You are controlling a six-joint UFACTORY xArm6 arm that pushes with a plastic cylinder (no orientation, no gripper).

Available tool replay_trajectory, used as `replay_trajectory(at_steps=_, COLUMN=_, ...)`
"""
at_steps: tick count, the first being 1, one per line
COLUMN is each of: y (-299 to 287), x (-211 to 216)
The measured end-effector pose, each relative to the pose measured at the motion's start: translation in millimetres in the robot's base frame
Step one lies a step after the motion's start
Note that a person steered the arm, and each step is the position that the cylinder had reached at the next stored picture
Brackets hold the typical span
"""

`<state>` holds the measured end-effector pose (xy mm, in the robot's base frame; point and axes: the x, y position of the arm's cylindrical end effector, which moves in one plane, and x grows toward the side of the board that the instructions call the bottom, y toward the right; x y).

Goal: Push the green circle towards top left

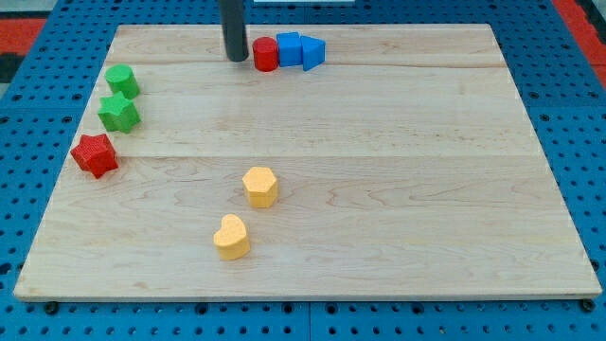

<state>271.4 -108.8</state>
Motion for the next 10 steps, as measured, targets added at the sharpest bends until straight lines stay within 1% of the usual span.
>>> replay_trajectory(at_steps=2, y=-32.2, x=53.4)
replay_trajectory(at_steps=3, y=-84.5, x=55.1)
replay_trajectory(at_steps=5, y=-121.7, x=58.5)
replay_trajectory(at_steps=7, y=-128.7, x=76.3)
replay_trajectory(at_steps=8, y=-148.6, x=83.8)
replay_trajectory(at_steps=9, y=-167.6, x=81.2)
replay_trajectory(at_steps=10, y=-173.2, x=49.5)
